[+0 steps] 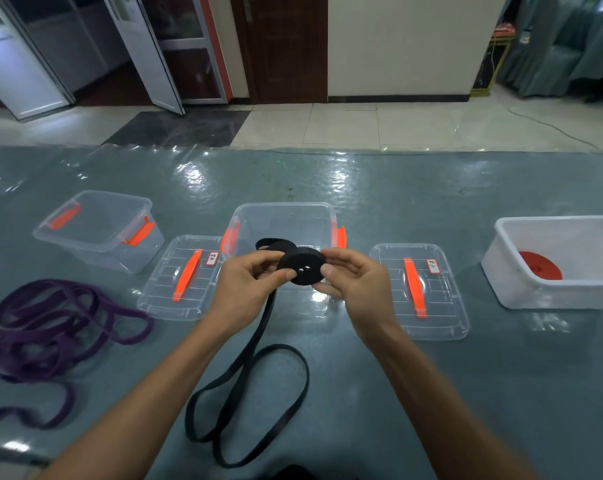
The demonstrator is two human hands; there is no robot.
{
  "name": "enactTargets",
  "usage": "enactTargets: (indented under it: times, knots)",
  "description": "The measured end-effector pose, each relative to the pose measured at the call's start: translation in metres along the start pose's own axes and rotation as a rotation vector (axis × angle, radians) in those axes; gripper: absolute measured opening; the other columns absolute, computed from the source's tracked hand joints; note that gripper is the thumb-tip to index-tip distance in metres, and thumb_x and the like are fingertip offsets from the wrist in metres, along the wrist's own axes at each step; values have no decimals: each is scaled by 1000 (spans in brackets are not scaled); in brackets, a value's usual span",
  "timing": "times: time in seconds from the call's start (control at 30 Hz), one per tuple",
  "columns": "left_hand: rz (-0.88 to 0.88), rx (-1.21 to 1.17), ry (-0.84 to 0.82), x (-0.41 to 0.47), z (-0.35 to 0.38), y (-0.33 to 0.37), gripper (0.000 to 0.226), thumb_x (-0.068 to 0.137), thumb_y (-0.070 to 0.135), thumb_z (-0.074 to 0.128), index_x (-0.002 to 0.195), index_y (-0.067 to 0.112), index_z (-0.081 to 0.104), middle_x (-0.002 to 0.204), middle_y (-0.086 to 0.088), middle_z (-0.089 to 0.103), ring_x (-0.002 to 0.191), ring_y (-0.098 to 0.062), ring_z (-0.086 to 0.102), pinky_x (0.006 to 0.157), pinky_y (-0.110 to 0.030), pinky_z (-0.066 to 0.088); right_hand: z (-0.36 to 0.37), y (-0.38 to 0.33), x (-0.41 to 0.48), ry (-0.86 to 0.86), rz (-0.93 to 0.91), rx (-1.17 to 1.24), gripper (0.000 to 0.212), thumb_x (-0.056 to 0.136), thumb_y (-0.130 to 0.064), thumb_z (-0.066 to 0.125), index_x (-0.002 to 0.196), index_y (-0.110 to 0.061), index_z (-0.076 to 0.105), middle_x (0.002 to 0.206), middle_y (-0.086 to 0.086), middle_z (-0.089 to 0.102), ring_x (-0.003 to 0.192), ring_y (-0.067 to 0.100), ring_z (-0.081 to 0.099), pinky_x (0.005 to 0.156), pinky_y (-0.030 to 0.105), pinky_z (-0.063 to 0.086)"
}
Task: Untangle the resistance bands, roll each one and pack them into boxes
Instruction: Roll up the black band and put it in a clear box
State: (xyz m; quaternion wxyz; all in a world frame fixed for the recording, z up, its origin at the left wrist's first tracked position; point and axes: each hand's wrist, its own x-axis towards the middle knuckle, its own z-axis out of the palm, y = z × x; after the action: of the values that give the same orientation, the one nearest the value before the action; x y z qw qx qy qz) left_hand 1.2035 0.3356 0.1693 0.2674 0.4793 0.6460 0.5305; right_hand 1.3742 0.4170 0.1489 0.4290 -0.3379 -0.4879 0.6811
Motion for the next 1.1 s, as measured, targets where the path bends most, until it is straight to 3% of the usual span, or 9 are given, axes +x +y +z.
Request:
enactTargets:
  times: [0.07,0.17,0.3,0.43,0.57,0.73,0.87,0.97,1.1]
  knots:
    - [-1,50,11,1,-2,-4,29,80,4,80,95,29,77,87,-2,77,83,-23,72,84,-40,58,2,5,-4,-13,-1,-13,26,89,8,64,109,-8,69,104,15,73,98,28,73,78,34,62]
    - [104,232,-80,2,-6,-4,39,79,6,82,94,41,73,86,11,74,82,-12,71,79,-25,55,-4,9,-3,-94,-243,-453,37,87,0,71,120,-16,67,107,-6,72,104,11,68,83,21,57]
    - [202,315,-136,6,-5,3,28,79,7,82,95,29,76,85,7,73,83,-12,70,81,-24,56,-6,7,4,-178,-495,-756,36,82,-2,74,116,-14,71,107,-13,70,100,6,66,85,15,52]
    - [66,66,-49,9,-4,7,22,81,8,80,97,23,79,84,-7,73,80,-21,70,81,-33,57,-3,-7,4,-100,-102,-175,28,85,6,70,109,-9,71,101,8,75,95,22,73,78,34,61]
    - [-25,-31,-71,12,-2,10,23,81,1,78,98,15,77,84,-1,77,80,-15,73,78,-22,56,-1,-5,3,-110,191,209,28,90,7,64,117,-1,63,111,18,72,102,34,71,86,45,60]
    - [74,344,-201,11,-7,-2,26,80,13,82,91,35,75,82,5,73,79,-13,67,75,-28,53,-9,3,4,-138,-226,-611,34,83,-1,73,112,-18,68,107,-11,72,97,6,68,86,17,53]
    - [148,402,-238,13,-6,-6,20,81,15,81,95,29,77,83,8,71,80,-14,67,78,-37,55,-11,2,10,-259,-441,-903,28,83,-10,73,108,-19,71,96,-14,70,88,5,63,84,18,48]
    - [110,277,-186,10,-4,-10,22,80,15,82,99,27,78,85,6,74,80,-16,69,78,-39,56,-12,-1,10,-189,-291,-663,24,82,-2,74,102,-17,74,94,-6,74,89,8,69,81,19,54]
    - [19,69,-58,6,0,-12,25,79,10,83,100,21,79,83,-7,75,78,-28,69,78,-41,55,-8,-1,3,-110,114,-34,25,87,5,69,109,-6,70,102,17,74,92,29,74,78,42,62]
